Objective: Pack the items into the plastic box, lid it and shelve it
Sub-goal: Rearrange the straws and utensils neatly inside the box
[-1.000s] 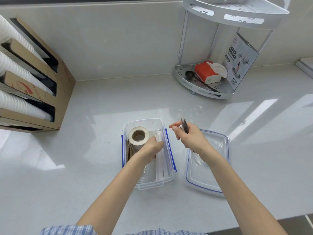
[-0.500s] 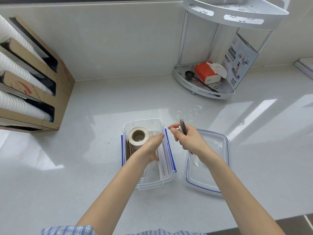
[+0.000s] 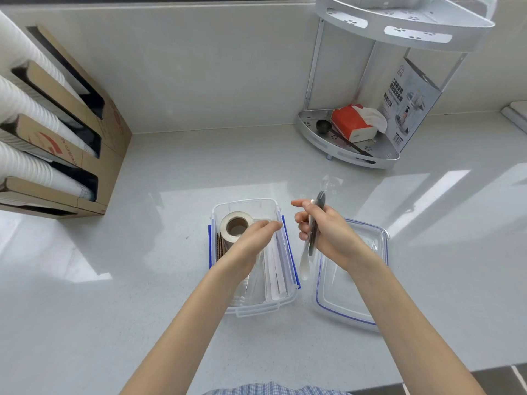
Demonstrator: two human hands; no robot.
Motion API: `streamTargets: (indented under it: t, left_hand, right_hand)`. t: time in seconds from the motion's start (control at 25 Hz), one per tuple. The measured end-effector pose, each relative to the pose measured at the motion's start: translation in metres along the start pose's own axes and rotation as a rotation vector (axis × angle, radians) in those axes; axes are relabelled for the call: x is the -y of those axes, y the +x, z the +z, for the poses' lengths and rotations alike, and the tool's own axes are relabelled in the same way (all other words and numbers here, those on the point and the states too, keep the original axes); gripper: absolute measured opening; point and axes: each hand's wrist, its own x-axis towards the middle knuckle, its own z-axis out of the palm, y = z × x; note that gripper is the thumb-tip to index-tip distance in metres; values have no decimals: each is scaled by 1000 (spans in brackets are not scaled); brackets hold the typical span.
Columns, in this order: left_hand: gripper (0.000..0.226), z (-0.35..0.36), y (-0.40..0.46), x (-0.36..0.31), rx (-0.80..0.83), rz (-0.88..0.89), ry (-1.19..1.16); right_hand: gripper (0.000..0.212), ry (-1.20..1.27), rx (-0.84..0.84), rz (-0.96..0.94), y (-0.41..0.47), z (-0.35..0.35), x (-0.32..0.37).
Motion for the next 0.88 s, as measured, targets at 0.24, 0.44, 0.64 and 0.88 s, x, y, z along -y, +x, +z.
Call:
streamTargets:
  t: [0.24,0.44,0.64,0.88]
  left_hand:
    - [31,-7,-31,8,182,120,122]
    - [18,-8,-38,17,199,129,-35]
    - [22,-16,-42,18,93,131,-97]
    - [26,-27,-44,18,63,123,-222]
  right_hand:
    - [22,246,3,-2,1,15,2]
    - [25,207,-3,-33,0,21,-5]
    - [42,-186,-172,-58,-1,19,-10]
    - [20,-258,-234,-386,-3,16,-11]
